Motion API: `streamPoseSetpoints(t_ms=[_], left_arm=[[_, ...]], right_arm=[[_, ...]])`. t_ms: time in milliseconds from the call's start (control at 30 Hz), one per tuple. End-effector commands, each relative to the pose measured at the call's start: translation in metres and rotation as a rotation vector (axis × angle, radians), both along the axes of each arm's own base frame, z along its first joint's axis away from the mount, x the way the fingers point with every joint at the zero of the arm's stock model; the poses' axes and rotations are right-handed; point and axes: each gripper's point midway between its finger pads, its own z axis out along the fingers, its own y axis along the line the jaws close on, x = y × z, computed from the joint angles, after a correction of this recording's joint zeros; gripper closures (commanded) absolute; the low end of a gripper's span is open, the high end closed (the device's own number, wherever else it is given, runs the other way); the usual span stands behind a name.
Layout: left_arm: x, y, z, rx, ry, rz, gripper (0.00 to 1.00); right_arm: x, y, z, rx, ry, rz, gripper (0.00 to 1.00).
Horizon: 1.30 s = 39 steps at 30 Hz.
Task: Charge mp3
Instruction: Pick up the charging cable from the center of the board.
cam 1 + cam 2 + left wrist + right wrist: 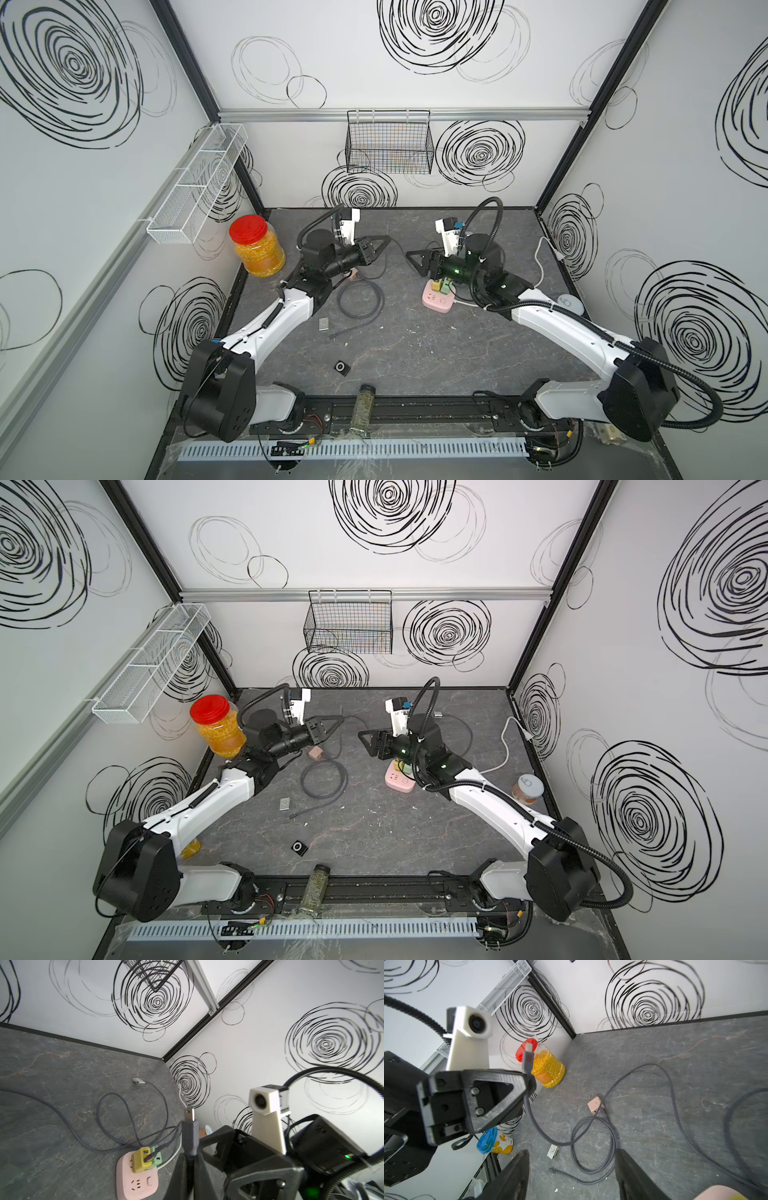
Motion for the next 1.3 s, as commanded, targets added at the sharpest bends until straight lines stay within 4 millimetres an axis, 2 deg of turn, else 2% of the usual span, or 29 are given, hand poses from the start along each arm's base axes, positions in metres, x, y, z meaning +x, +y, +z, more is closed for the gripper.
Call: streamPoseSetpoints(t_ms=[0,200,467,667,800,1000,1033,1100,1167,1267], left_arm=[[-0.016,0.005,0.051,-0.142,-0.133,-0.014,0.92],[-0.023,0.000,0.039,-0.113,-0.108,-0.004,0.92],[-0.027,-0.001,0.031,-0.078,-0.095,0.016,0.92],[-0.034,-0.011,0.034,-0.111,-0.088,-0.038,0.92],[-0.039,-0.018,0.034,-0.132,-0.072,-0.070,0.92],[-0.040,-0.018,0.027,-0.112,-0.042,-0.052,0.90],[-0.041,-0.018,0.027,-0.110,-0.038,-0.051,0.87],[-0.040,-0.014,0.027,-0.096,-0.027,-0.038,0.70],[-0.039,-0.005,0.029,-0.071,-0.020,0.002,0.53],[-0.034,0.020,0.033,-0.007,0.004,0.086,0.43]], right_arm=[[-0.008,0.025,0.005,0.010,-0.044,0.105,0.32],[-0.018,0.046,0.011,0.056,-0.095,0.182,0.31],[-0.023,0.047,0.025,0.100,-0.158,0.184,0.32],[-0.014,0.056,0.014,0.067,-0.146,0.188,0.40],[-0.010,0.061,0.017,0.072,-0.168,0.190,0.49],[-0.010,0.062,0.025,0.029,-0.227,0.196,0.86],[-0.011,0.061,0.026,0.014,-0.240,0.196,0.90],[-0.012,0.057,0.026,-0.040,-0.275,0.191,0.99],[-0.012,0.050,0.025,-0.097,-0.295,0.178,1.00],[-0.015,0.038,0.016,-0.191,-0.315,0.165,1.00]])
